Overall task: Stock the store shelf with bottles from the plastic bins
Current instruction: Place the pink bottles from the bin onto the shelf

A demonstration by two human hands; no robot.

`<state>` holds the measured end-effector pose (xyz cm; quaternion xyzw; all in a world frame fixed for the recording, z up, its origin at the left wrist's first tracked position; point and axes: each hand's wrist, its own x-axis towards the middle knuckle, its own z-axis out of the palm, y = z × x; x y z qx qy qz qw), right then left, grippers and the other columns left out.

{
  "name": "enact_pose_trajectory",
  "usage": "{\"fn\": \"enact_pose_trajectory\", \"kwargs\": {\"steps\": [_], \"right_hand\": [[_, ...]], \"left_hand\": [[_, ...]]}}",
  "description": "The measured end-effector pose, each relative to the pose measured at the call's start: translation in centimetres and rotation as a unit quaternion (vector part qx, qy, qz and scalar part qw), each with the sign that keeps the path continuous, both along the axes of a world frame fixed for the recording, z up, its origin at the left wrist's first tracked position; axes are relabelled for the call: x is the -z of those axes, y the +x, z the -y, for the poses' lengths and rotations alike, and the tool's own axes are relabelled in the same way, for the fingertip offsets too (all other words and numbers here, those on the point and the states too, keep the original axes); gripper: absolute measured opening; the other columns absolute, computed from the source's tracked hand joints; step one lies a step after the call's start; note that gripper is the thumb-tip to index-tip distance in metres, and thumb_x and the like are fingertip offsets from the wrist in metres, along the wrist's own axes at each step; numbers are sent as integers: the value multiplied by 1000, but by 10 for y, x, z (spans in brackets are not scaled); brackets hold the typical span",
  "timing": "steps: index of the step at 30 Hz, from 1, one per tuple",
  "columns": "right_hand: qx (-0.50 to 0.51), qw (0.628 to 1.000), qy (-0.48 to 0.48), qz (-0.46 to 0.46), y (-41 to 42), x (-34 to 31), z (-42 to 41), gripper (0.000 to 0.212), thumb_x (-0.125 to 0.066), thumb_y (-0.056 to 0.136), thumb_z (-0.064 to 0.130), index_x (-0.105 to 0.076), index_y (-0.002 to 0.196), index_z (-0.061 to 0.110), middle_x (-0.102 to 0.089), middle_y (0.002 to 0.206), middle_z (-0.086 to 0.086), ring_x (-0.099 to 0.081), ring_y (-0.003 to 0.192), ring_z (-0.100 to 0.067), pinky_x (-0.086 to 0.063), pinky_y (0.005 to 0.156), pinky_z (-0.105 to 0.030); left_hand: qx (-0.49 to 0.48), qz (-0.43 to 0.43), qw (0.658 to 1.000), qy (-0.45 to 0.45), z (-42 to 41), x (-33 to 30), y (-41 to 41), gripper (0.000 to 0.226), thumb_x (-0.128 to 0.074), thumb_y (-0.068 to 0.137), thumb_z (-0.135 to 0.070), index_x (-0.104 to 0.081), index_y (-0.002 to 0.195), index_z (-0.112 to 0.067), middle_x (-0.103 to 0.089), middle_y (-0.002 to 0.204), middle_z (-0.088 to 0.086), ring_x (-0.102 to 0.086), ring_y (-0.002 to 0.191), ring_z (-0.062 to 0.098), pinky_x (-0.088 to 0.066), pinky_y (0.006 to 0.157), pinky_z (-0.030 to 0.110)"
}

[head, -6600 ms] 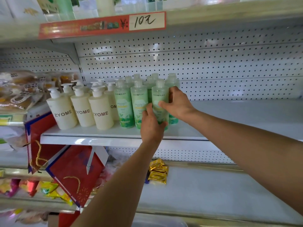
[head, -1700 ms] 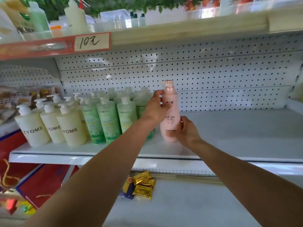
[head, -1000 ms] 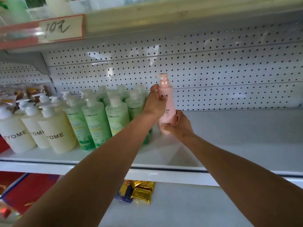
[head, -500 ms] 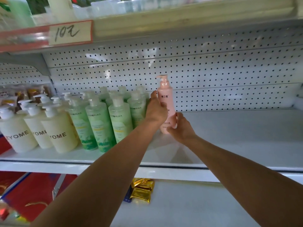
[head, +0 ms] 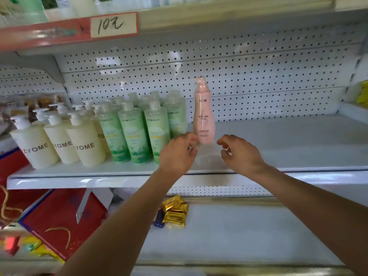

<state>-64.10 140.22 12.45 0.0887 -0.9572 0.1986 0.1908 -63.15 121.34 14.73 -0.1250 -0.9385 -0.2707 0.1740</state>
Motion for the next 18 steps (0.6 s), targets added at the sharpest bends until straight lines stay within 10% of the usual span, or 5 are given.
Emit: {"fn": "enact_pose_trajectory", "kwargs": {"steps": [18], "right_hand": [[-74,993,9,92,113,99,138,23,-52,94,24,-59,115,25,-64,111,7,-62,92,-16,-52,77,-33]], "left_hand": [[3,151,986,-71,140,133,90,22,-59,91,-33,-62,112,-31,-68,107,-13,-63,99,13,-51,86,35]]}}
